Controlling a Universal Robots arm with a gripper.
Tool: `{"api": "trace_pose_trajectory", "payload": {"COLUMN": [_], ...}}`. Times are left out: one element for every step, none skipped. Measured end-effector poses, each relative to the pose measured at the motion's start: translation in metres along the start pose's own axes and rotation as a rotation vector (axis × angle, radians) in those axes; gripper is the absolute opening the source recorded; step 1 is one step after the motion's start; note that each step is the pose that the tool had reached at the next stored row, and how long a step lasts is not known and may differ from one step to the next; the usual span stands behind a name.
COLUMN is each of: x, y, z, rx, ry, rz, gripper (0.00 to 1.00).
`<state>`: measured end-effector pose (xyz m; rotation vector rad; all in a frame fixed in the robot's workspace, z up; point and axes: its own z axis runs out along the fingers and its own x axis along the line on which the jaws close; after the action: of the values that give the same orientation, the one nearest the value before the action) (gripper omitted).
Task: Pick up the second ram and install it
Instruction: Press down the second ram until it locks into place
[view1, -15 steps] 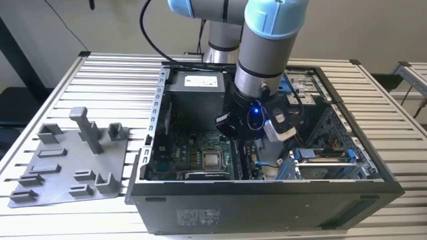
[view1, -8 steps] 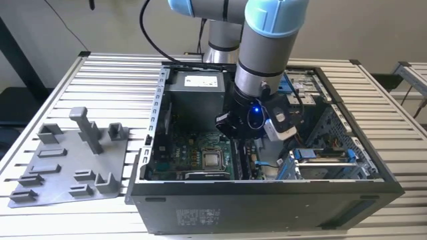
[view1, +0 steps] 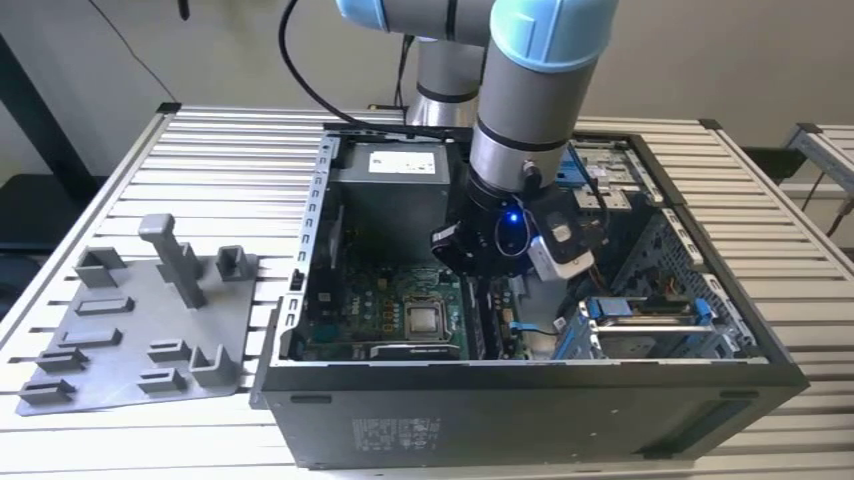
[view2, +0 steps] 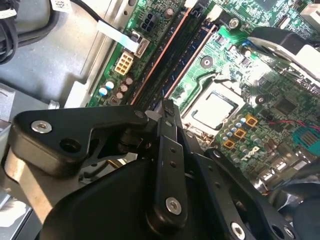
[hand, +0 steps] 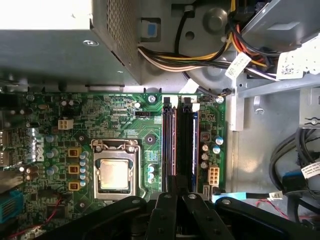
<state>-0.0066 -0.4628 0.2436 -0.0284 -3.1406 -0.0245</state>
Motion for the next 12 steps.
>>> {"api": "trace_pose_trajectory", "payload": {"x": [0.0001,0.0001,0.0,0.0,0.0,0.0,0.0,0.0,0.0,0.0,0.0,-0.0001], "y": [-0.0001,0.0,0.0,0.0,0.0,0.0,0.0,0.0,-0.0001,0.0,0.0,0.0], "z": [-0.0012,-0.0018,-0.0021,-0.0036,-0.005,-0.005,-0.005,-0.0053,-0.006,-0.0065,-0.0064,-0.0064], "rx": [0.0004,0.0003,0.0,0.0001,0.0003,-0.0001,-0.0001,-0.0003,-0.0005,-0.0011,-0.0018,-0.002], "ry": [0.0008,0.0009,0.001,0.0013,0.0015,0.0014,0.0014,0.0014,0.0016,0.0016,0.0016,0.0017], "rz": [0.0,0.0,0.0,0.0,0.0,0.0,0.0,-0.001,-0.002,-0.005,-0.011,-0.021], "gripper": [0.11,0.11,0.11,0.11,0.11,0.11,0.11,0.11,0.11,0.11,0.11,0.11]}}
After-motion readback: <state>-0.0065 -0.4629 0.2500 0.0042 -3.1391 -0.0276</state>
